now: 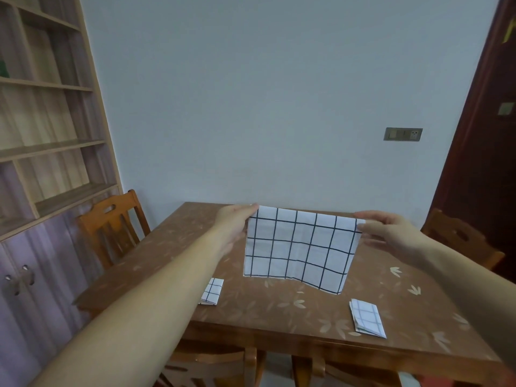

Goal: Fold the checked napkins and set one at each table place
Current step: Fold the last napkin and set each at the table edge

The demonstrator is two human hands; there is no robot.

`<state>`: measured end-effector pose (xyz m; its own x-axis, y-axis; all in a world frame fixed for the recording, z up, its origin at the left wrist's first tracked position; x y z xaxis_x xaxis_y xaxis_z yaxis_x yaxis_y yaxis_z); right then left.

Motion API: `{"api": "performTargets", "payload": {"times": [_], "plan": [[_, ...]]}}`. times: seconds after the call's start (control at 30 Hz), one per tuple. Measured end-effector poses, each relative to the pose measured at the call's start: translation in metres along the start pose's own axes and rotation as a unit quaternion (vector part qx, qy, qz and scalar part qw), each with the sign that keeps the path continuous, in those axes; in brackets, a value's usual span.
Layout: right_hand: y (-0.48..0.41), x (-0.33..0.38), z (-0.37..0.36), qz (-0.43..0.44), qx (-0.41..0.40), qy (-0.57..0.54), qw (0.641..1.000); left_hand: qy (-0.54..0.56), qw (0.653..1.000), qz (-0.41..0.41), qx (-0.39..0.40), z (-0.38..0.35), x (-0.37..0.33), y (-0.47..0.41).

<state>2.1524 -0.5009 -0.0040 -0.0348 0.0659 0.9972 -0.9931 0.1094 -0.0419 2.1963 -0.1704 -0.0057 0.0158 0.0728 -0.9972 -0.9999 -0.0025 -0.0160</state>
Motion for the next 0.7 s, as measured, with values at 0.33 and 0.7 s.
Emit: {"api": "performTargets", "payload": {"times": [0.33, 0.7], "plan": [[0.015, 0.044, -0.013, 0.134, -0.028, 0.282, 0.949, -0.026, 0.995, -0.041, -0.085, 0.018, -0.016, 0.0], [0.006, 0.04, -0.009, 0.078, -0.016, 0.167, 0.983, -0.027, 0.991, -0.079, -0.107, 0.023, -0.024, 0.0]]}}
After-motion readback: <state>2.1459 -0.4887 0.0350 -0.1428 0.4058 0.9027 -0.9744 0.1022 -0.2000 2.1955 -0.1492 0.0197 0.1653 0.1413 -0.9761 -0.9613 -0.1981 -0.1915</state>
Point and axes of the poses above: each hand's wrist, its own y-axis away from the middle knuckle, its own z-axis out of the back of the hand, x = y × z, the point moved 9 cm from there along -y, towards the middle knuckle, and after that the axes turned 11 degrees about -y, right-handed, at the moved point
